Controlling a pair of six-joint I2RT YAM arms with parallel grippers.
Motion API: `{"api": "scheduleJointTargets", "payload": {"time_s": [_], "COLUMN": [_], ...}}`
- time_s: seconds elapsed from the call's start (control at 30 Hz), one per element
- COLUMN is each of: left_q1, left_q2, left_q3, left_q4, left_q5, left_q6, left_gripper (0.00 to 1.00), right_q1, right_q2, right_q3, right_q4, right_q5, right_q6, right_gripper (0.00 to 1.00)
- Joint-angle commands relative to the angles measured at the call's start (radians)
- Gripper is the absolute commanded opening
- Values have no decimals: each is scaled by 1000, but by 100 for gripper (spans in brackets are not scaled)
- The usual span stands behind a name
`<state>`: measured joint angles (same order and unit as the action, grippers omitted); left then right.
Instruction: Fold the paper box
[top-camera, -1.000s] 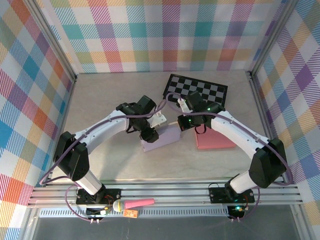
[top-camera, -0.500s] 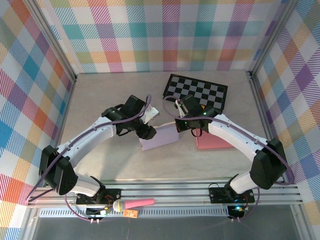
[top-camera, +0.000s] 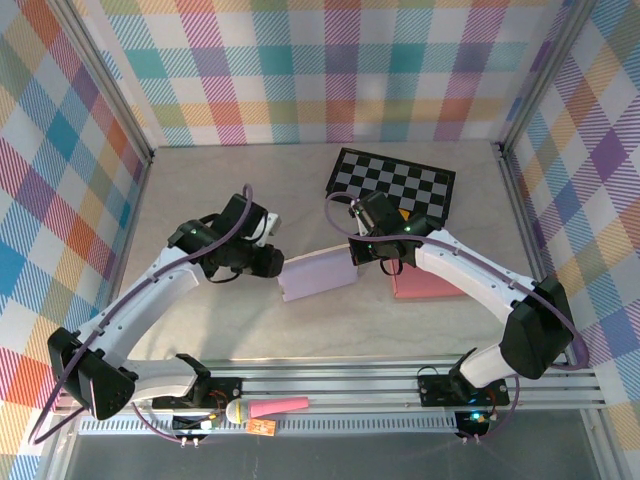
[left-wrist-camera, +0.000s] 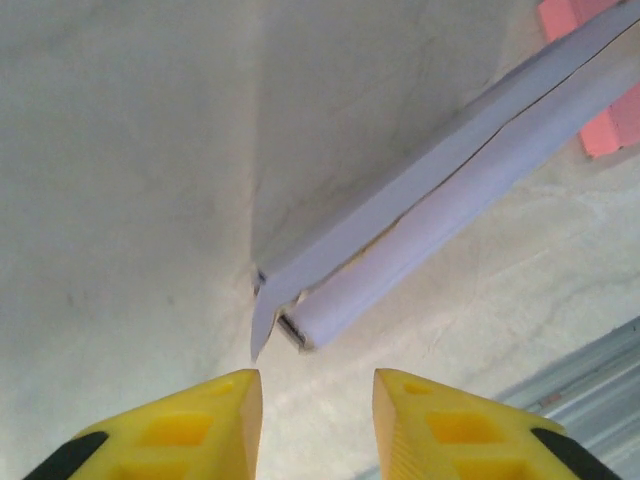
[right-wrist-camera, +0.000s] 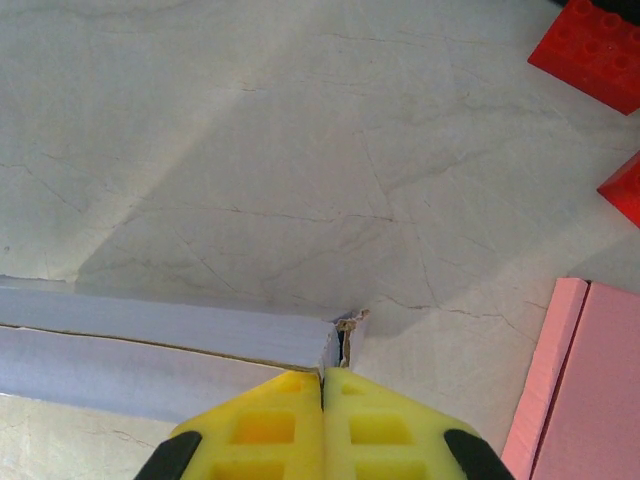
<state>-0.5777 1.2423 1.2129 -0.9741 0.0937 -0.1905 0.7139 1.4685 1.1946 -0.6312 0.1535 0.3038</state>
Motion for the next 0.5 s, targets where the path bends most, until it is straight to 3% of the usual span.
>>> {"api": "scheduleJointTargets", "payload": {"time_s": [0.0, 0.37, 0.47], "left_q1": [20, 36, 37], "left_q2": [6, 101, 121], "left_q3": [17, 81, 87], "left_q4": [-136, -105, -90], "left_q5": [14, 14, 10], "left_q6": [-99, -78, -78], "left_gripper": [31, 30, 25], "right_q1": [12, 13, 13], "right_q2": [0, -14, -19], "right_q3": [0, -15, -18], "right_q4": [-62, -66, -67], "right_q5": [0, -3, -2], "right_q6": [18, 24, 26], "right_gripper": [0, 0, 0]}}
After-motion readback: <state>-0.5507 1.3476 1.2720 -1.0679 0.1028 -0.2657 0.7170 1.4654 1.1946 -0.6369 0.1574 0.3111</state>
